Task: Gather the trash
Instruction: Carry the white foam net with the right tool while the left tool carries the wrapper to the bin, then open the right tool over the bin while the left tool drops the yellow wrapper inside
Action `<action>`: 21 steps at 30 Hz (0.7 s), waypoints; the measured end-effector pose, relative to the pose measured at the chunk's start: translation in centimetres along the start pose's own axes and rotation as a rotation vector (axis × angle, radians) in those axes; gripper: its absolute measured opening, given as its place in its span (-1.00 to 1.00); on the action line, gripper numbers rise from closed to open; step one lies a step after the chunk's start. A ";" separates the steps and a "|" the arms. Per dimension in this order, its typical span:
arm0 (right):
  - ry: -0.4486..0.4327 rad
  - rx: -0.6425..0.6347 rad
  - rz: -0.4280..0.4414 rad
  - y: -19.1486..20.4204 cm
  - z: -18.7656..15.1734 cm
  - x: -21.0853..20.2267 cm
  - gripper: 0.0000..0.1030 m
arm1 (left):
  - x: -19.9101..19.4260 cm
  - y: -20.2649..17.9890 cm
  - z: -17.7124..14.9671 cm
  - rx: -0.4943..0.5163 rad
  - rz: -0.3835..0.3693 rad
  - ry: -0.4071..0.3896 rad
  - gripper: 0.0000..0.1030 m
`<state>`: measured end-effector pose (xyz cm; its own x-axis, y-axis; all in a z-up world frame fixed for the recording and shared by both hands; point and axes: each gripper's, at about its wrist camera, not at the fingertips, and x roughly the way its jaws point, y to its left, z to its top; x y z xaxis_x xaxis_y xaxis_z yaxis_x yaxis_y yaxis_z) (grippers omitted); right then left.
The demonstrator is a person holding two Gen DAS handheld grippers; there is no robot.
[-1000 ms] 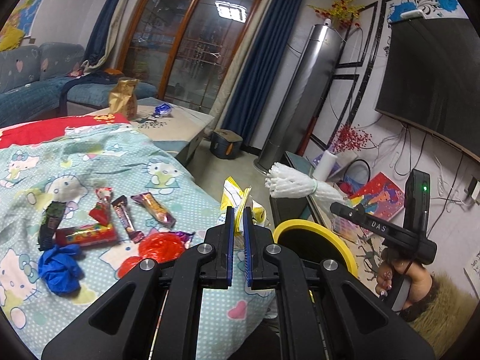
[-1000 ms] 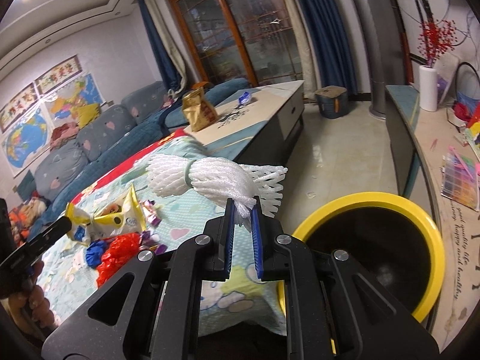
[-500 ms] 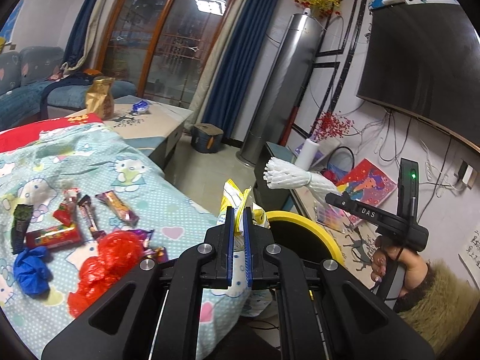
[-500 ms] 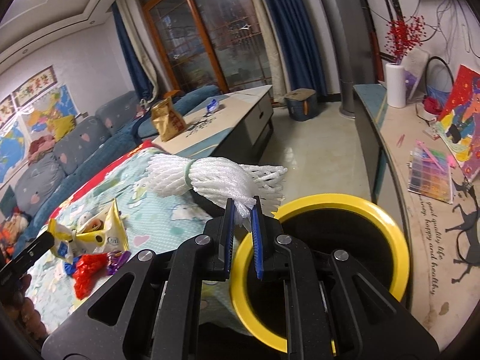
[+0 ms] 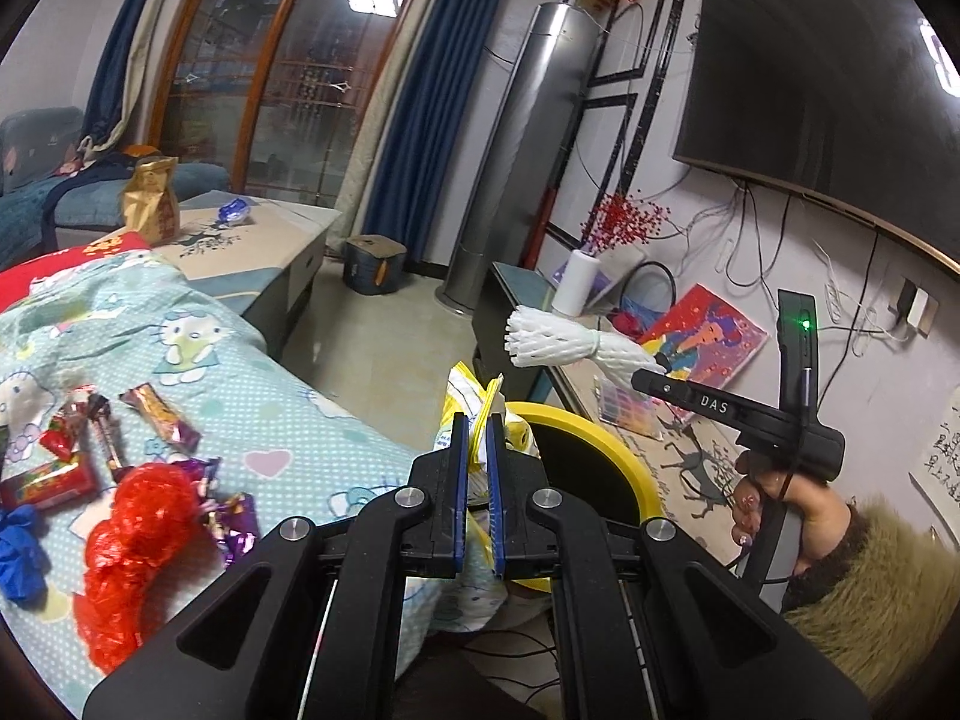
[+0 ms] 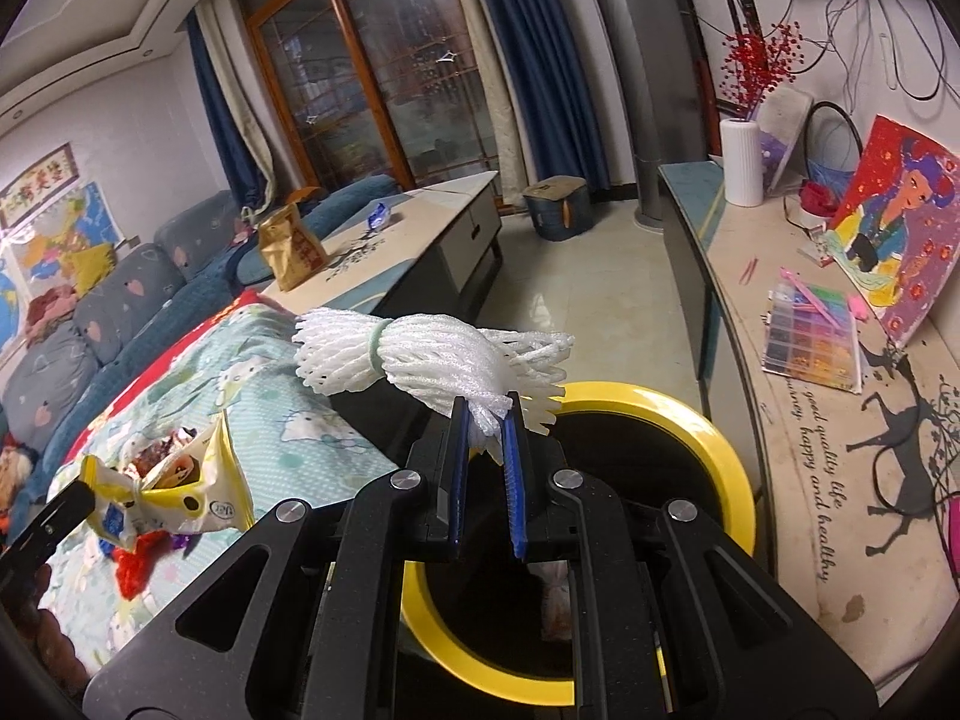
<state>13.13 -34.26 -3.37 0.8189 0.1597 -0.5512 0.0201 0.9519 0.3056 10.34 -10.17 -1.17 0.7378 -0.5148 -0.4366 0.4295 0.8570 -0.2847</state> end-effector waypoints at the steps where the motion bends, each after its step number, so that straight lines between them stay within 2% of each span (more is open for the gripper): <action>1: 0.000 0.002 -0.004 -0.2 0.0 0.0 -0.86 | 0.2 -0.2 -0.1 0.003 -0.003 0.003 -0.89; 21: 0.050 0.059 -0.083 -4.3 -0.7 1.1 -0.86 | 4.4 -3.3 -1.7 0.052 -0.061 0.069 -0.89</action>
<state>13.56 -37.99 -5.86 0.7832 0.0950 -0.6145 0.1221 0.9455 0.3018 11.26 -15.28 -3.59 0.6723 -0.5650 -0.4783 0.5007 0.8230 -0.2684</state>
